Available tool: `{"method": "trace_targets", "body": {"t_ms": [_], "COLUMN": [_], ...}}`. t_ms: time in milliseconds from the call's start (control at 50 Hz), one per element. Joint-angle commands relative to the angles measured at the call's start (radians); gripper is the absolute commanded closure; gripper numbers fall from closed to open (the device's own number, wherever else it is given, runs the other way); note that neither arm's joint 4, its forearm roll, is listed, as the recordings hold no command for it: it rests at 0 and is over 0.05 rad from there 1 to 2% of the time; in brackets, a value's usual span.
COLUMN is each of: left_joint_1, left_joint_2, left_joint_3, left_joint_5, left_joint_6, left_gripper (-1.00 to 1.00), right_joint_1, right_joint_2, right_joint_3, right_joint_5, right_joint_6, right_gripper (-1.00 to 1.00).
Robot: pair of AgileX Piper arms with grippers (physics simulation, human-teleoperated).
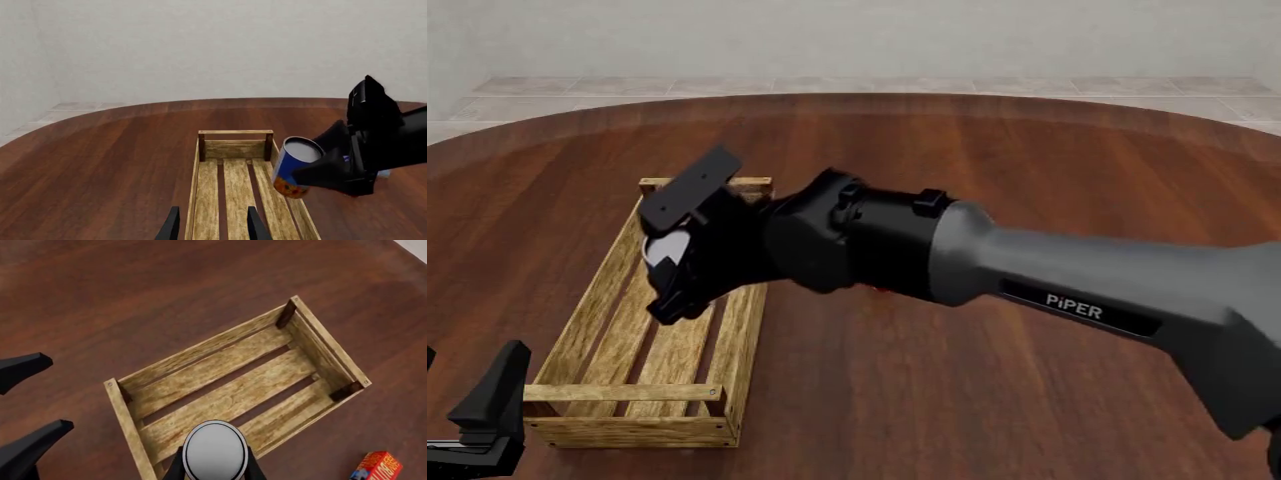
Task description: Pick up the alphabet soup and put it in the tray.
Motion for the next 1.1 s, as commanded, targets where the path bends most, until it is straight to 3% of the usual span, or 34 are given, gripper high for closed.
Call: {"method": "trace_targets", "body": {"t_ms": [20, 1100], "left_joint_1": [0.001, 0.001], "left_joint_2": [-0.003, -0.003], "left_joint_3": [0.001, 0.001], "left_joint_5": [0.001, 0.001], "left_joint_6": [0.0, 0.0], "left_gripper": [-1.0, -1.0], "right_joint_1": [-0.001, -0.027], "right_joint_2": [0.037, 0.245], "right_joint_3": [-0.035, -0.18], "right_joint_5": [-0.006, 0.005], "right_joint_6": [0.026, 0.037], "right_gripper": [1.0, 1.0]}}
